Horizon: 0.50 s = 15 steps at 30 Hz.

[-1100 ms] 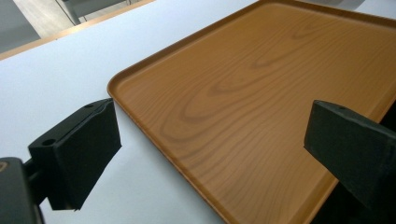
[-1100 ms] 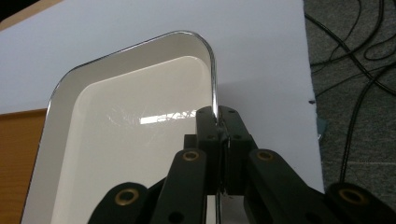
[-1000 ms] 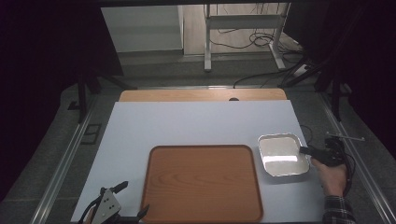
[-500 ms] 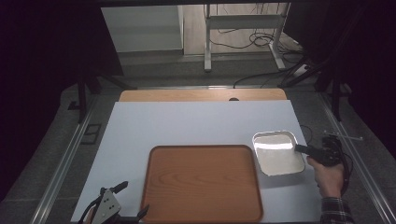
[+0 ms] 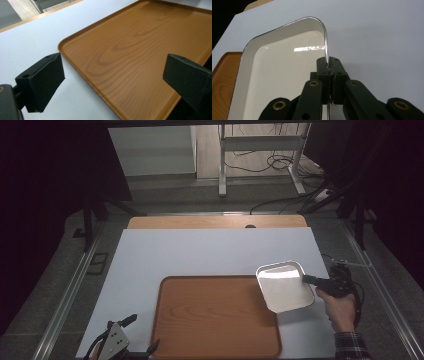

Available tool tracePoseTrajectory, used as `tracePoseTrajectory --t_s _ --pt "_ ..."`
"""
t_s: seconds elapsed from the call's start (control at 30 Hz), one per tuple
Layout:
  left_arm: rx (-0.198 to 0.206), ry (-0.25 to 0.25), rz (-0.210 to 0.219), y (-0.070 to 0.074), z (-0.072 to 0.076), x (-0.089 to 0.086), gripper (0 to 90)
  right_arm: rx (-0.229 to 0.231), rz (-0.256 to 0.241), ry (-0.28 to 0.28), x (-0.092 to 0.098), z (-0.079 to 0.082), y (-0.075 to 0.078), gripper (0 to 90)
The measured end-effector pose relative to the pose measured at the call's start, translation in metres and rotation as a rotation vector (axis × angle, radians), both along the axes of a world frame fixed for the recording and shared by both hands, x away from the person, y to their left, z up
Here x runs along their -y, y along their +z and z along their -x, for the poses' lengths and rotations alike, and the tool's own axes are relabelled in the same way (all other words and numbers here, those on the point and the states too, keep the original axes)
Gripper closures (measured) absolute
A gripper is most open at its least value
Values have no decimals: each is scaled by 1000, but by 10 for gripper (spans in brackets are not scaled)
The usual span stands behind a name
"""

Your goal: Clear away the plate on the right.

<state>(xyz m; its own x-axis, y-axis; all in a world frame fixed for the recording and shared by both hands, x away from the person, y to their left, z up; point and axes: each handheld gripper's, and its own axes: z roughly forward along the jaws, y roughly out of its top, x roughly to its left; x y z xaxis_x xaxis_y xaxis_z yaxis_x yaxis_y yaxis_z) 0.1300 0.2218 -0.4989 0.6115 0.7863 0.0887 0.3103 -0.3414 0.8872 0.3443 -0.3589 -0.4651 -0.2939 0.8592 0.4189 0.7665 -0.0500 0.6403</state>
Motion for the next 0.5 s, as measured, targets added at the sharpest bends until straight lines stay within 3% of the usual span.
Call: tracePoseTrajectory --t_s 0.5 --pt "0 0 -5 0 0 0 34 -17 -24 119 -48 2 -1 873"
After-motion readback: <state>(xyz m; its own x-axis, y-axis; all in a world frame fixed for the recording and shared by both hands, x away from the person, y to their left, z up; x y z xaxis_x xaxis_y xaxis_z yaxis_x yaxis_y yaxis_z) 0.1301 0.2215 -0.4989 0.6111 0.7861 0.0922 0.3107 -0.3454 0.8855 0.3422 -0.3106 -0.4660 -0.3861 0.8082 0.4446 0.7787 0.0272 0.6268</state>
